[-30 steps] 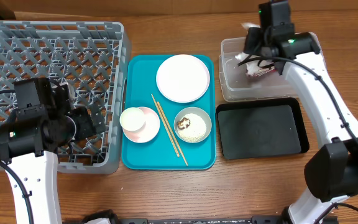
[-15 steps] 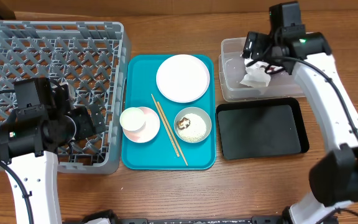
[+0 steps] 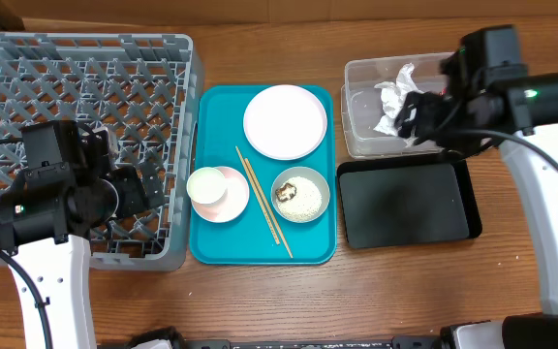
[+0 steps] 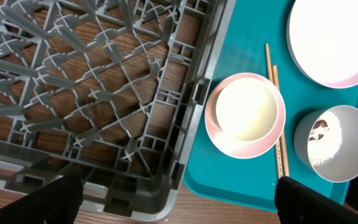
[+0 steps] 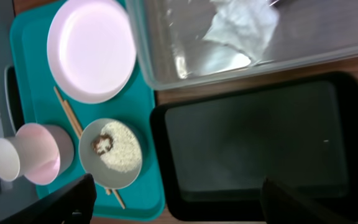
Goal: Sort waste into correct bins and load items into the dishwasher
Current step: 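Carry the tissue to the clear bin and release it, then grasp the rim of the grey rice bowl with the right gripper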
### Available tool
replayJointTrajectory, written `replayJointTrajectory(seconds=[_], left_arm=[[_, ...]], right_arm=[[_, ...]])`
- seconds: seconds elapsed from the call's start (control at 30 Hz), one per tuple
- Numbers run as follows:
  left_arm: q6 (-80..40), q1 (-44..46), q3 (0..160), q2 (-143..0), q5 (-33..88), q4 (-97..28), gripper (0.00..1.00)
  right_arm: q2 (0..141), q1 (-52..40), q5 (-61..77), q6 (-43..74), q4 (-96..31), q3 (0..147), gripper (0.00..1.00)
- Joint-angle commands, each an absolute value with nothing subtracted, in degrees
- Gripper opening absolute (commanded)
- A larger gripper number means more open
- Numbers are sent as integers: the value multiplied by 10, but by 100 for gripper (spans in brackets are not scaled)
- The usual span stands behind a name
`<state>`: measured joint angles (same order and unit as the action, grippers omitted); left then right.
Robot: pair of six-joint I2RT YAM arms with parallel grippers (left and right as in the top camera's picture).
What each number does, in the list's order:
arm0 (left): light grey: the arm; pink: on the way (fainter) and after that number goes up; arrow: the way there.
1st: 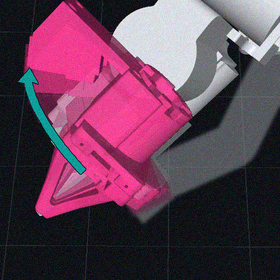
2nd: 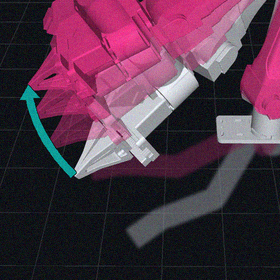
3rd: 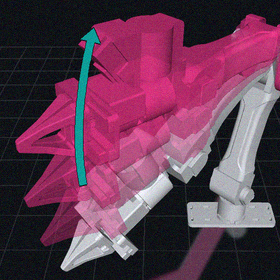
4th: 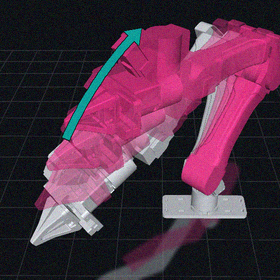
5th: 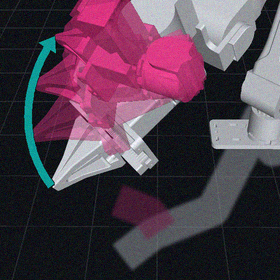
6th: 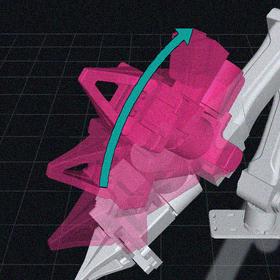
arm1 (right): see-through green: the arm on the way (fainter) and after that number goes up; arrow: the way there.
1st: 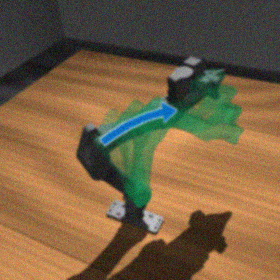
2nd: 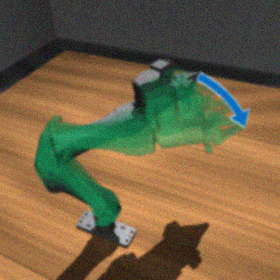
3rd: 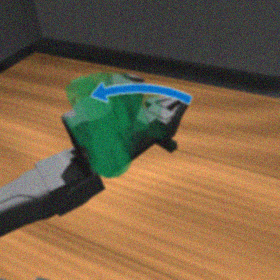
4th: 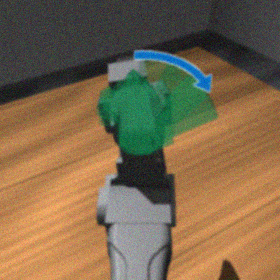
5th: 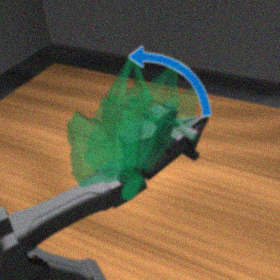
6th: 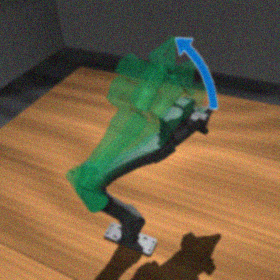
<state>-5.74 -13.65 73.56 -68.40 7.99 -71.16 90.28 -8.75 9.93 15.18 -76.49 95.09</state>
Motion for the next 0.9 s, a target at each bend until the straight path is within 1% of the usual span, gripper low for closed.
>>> replayJointTrajectory(seconds=[0.0, 0.03, 0.07, 0.17, 0.23, 0.4, 0.57, 0.8, 0.87], left_arm=[[-42, -138, 739, -689, 86, -709, 100], [-42, -138, 739, -689, 86, -709, 100], [-42, -138, 739, -689, 86, -707, 100], [-43, -138, 739, -689, 87, -706, 100], [-43, -138, 739, -689, 87, -705, 100], [-43, -138, 739, -689, 91, -706, 100], [-43, -138, 739, -689, 91, -707, 100], [-43, -138, 739, -689, 91, -707, 100], [-43, -138, 739, -689, 91, -707, 100]], right_arm=[[867, -137, 121, 150, -741, 907, 86], [859, -157, 121, 150, -726, 892, 86], [850, -201, 121, 140, -700, 866, 86], [853, -269, 114, 121, -668, 836, 86], [857, -314, 112, 121, -635, 811, 83], [881, -398, 72, 123, -543, 754, 71], [925, -432, 52, 124, -465, 720, 59], [1017, -445, 66, 124, -410, 717, 52], [1042, -450, 72, 124, -402, 717, 48]])
